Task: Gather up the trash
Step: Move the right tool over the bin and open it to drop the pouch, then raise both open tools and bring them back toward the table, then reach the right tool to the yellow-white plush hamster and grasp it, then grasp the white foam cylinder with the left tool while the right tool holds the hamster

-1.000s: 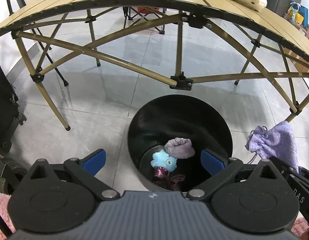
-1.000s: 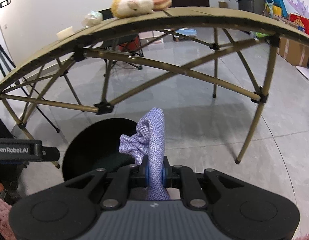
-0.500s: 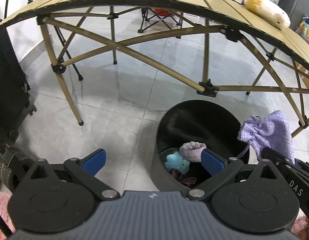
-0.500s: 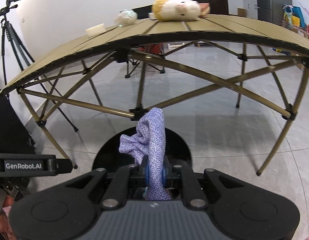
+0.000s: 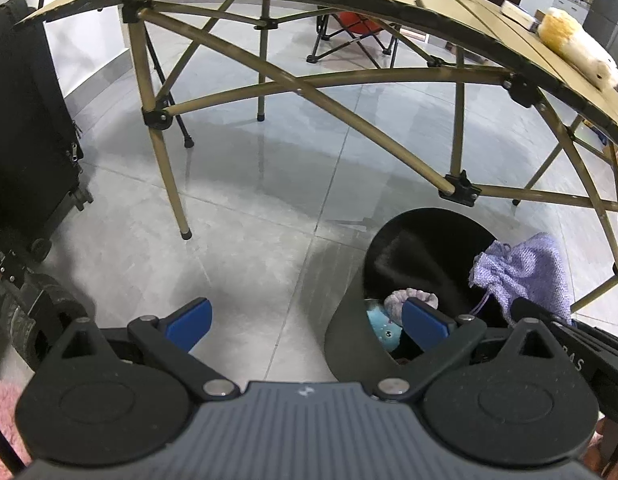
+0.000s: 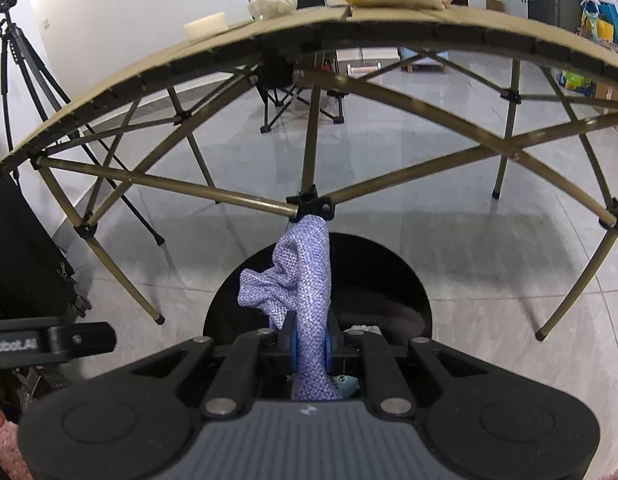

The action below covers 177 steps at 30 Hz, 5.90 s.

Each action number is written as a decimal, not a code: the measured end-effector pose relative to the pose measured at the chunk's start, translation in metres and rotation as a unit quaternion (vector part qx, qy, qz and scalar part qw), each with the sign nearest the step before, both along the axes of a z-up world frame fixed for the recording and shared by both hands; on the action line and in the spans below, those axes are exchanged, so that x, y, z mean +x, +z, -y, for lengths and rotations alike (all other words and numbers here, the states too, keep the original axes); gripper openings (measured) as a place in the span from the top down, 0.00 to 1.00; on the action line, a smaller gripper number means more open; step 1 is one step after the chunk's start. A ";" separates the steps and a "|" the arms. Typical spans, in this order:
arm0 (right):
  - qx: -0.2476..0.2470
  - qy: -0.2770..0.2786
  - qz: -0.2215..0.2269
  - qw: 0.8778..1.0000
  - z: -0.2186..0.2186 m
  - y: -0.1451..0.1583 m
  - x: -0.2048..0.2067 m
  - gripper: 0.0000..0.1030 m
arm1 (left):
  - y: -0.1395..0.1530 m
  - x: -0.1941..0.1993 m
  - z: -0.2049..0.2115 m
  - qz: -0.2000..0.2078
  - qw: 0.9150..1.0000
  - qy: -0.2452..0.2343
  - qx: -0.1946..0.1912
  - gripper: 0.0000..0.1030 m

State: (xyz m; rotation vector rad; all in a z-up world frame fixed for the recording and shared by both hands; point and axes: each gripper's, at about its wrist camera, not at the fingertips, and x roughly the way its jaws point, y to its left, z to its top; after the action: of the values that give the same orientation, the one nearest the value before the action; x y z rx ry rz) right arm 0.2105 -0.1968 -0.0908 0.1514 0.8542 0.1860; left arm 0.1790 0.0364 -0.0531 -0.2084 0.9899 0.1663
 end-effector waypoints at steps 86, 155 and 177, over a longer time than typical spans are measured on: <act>0.017 -0.068 0.261 0.963 0.083 0.167 0.059 0.00 | 0.159 0.060 0.028 0.204 0.979 0.016 0.023 0.00; -0.039 -0.051 0.123 0.990 0.056 0.131 0.265 0.31 | 0.149 0.223 0.004 0.173 0.985 0.024 0.018 0.00; -0.027 -0.139 0.205 0.968 0.118 0.162 0.216 0.33 | 0.150 0.297 0.000 0.215 0.976 0.014 0.017 0.00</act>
State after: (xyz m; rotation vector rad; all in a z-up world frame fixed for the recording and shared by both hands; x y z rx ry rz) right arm 0.4268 -0.3148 0.0710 0.1722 0.4176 -0.0697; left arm 0.4763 0.0361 0.0968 -0.2163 0.5535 0.1544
